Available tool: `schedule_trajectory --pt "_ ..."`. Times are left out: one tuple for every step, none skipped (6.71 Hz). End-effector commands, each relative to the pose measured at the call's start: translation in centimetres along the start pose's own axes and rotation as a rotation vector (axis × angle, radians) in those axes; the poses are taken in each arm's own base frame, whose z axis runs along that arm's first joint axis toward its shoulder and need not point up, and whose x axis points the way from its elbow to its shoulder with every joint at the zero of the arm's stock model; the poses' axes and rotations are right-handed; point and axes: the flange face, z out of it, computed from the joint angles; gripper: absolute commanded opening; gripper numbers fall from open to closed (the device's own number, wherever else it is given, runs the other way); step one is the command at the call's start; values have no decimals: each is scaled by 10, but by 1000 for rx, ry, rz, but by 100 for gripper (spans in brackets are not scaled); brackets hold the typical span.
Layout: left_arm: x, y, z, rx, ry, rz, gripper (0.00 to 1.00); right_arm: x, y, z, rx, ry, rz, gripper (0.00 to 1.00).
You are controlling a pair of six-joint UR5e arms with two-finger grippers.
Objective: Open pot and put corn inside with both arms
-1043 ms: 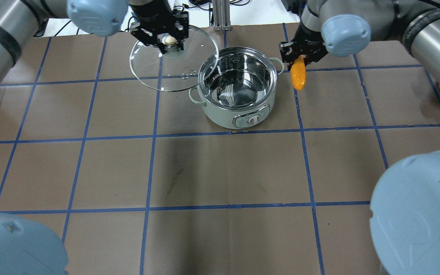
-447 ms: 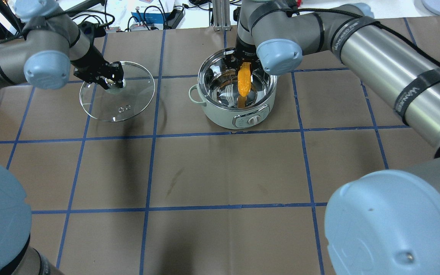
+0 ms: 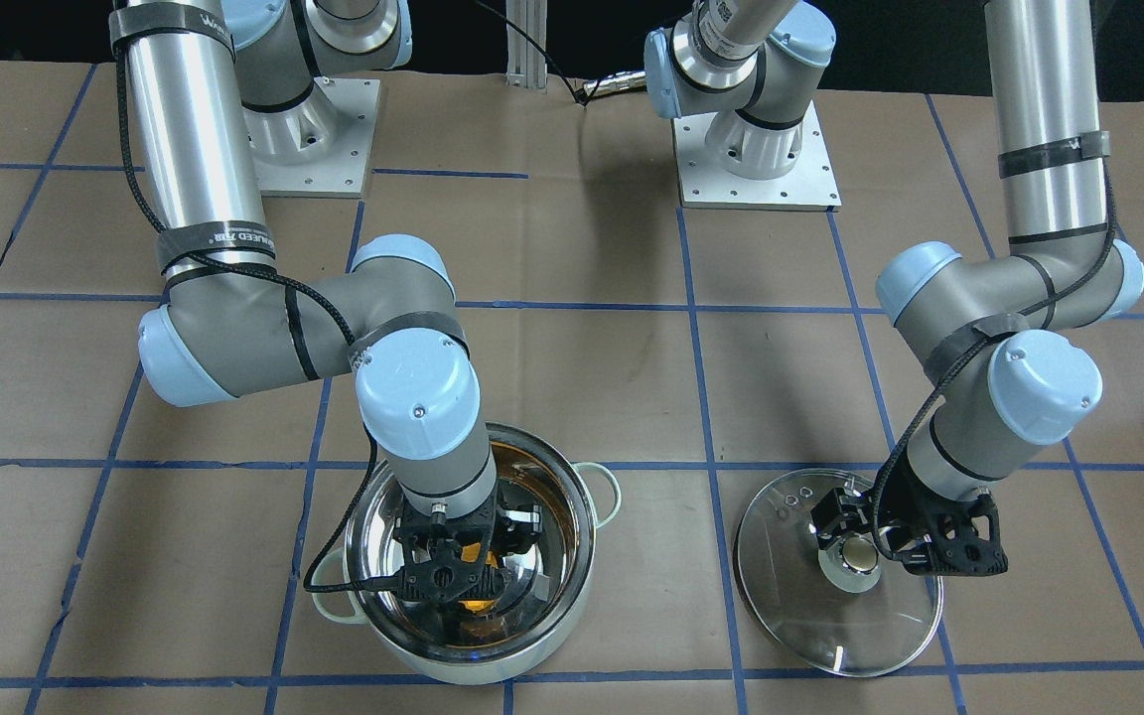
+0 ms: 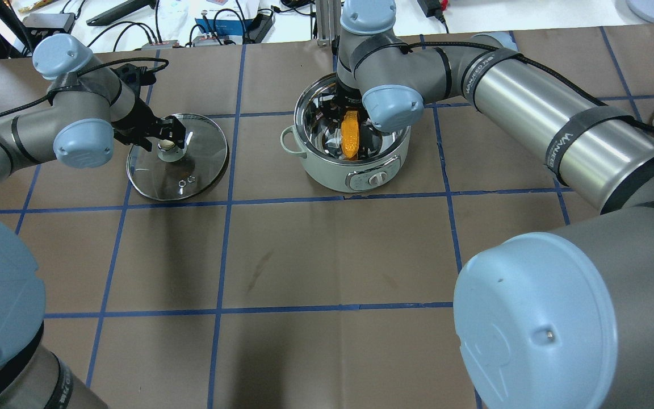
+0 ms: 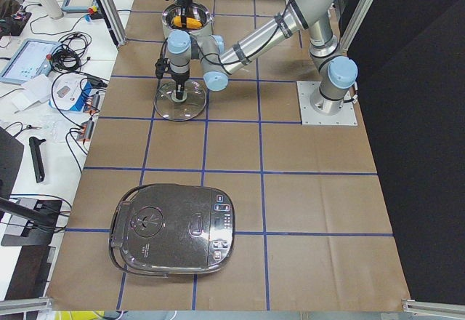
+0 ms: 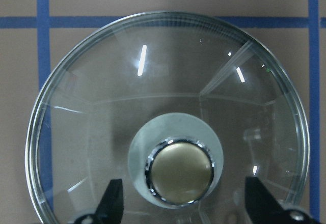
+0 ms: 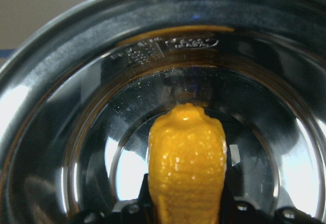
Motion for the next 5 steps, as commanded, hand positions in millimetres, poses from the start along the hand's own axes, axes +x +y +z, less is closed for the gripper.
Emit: schedule_trajectory --pt "66 14 -64 -12 2 -93 100 6 -1 -1 14 54 -7 100" --pt "100 34 -124 -45 -23 -56 100 4 1 -40 57 39 -10 100" --pt "114 49 -173 -97 -52 -41 100 11 9 -101 90 27 -6 100" --pt "125 73 -225 -132 -47 -34 100 35 23 -162 83 38 -41 100" --pt "131 90 -241 -152 -39 -28 100 64 40 -209 44 52 -15 100"
